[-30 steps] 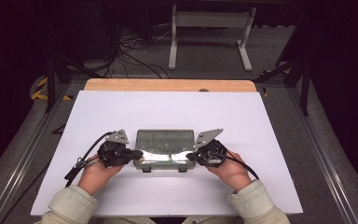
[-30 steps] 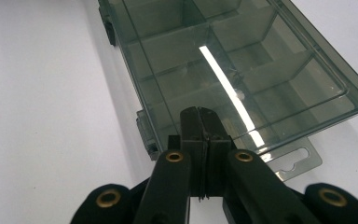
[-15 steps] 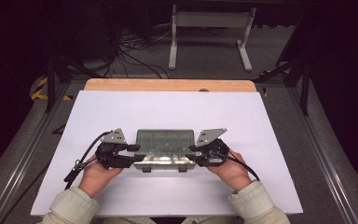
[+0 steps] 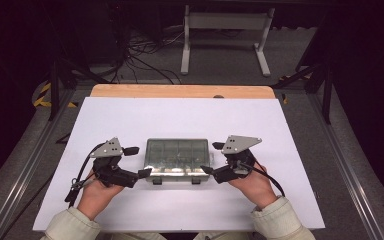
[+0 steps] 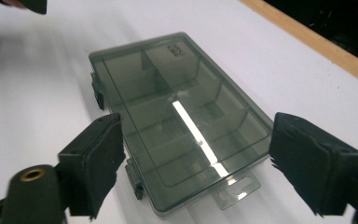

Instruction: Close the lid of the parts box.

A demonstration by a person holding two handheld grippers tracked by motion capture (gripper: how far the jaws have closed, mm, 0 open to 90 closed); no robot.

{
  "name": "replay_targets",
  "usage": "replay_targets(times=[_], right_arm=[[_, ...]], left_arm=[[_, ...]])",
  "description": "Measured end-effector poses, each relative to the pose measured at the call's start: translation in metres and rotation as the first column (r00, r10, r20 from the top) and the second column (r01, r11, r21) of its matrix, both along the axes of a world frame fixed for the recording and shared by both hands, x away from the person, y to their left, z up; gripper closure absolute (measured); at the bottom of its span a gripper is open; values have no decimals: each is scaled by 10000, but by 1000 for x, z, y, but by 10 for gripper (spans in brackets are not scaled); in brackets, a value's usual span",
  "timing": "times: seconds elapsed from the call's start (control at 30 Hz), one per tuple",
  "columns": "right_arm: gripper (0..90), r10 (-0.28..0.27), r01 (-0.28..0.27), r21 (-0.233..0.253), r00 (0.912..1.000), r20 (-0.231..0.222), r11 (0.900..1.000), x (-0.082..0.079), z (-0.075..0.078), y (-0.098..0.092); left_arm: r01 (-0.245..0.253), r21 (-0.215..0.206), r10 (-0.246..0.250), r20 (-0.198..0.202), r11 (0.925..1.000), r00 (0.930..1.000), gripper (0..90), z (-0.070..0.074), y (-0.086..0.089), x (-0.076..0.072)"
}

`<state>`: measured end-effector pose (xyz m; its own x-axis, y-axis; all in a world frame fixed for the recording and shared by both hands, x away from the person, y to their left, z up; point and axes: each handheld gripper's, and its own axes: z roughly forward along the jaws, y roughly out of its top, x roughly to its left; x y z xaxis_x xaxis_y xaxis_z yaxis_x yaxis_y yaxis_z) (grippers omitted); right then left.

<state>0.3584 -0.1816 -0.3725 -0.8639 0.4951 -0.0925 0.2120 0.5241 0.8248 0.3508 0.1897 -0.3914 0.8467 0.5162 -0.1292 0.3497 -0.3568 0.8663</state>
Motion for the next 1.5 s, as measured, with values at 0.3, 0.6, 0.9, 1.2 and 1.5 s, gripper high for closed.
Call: replay_targets(times=[0.3,0.6,0.9,1.2,1.5], right_arm=[[120,-403,347,859,9971,640,9957,-15,9,-19],[86,-1173,963,1541,9841,1334,9833,-32,11,-49],[64,-1683,1379,1820,9720,1640,9736,-43,6,-70],[32,-2103,1728,1920,9578,1958,9661,-52,-7,-88],[19,-2408,1846,2465,9449,2219,9514,-59,-23,-104]], left_arm=[[-393,-821,437,528,9959,9976,17,2,20,-17],[-1171,-1354,1346,1284,9838,9825,17,1,45,-46],[-1756,-1981,2088,1614,9643,9646,20,-9,64,-56],[-2025,-2567,2563,1970,9450,9463,21,-31,82,-65],[-2428,-1982,2834,2125,9496,9352,27,-52,91,-64]])
